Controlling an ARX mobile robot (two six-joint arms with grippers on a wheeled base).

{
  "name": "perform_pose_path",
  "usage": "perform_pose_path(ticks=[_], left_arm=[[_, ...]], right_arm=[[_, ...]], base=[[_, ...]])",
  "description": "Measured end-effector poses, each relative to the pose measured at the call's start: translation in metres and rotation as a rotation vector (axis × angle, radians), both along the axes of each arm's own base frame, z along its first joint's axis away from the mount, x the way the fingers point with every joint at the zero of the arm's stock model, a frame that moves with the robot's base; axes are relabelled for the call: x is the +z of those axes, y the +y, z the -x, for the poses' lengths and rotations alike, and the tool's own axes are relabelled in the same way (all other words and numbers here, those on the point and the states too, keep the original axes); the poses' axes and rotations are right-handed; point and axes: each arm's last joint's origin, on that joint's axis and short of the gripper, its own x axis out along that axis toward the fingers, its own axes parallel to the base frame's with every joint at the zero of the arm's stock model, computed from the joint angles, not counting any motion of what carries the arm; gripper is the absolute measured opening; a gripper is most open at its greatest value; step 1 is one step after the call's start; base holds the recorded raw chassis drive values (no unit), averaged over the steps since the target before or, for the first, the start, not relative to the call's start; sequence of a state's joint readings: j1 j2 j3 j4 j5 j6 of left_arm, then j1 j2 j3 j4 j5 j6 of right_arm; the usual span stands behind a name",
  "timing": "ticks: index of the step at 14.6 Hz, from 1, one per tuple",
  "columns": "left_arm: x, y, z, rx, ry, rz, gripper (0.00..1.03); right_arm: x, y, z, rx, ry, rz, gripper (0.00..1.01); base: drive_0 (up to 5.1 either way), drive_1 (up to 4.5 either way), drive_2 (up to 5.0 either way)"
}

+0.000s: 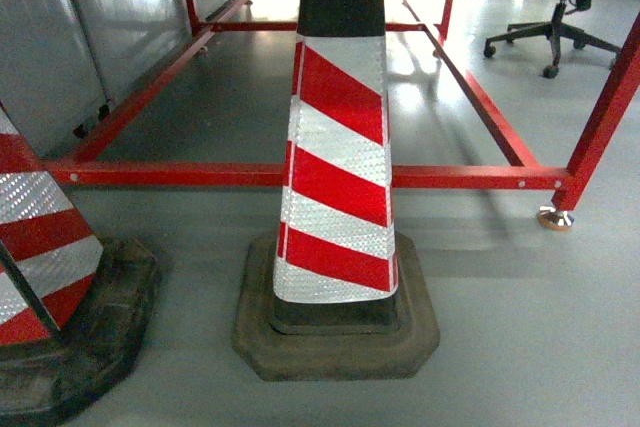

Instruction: Sort blue parts and orange caps into right shelf containers

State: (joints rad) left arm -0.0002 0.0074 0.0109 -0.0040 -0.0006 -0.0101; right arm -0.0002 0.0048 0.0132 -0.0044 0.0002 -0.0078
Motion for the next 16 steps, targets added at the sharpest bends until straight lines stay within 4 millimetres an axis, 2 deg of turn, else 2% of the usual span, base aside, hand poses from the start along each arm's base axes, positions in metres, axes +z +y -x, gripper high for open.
perform_pose_path(ticks=[16], left_arm=[[0.0000,0.0000,0.0000,0.000,0.000,0.000,0.98]], right_arm=[[0.0000,0.0000,0.0000,0.000,0.000,0.000,0.98]], base=[[0.0,0.00,0.0]])
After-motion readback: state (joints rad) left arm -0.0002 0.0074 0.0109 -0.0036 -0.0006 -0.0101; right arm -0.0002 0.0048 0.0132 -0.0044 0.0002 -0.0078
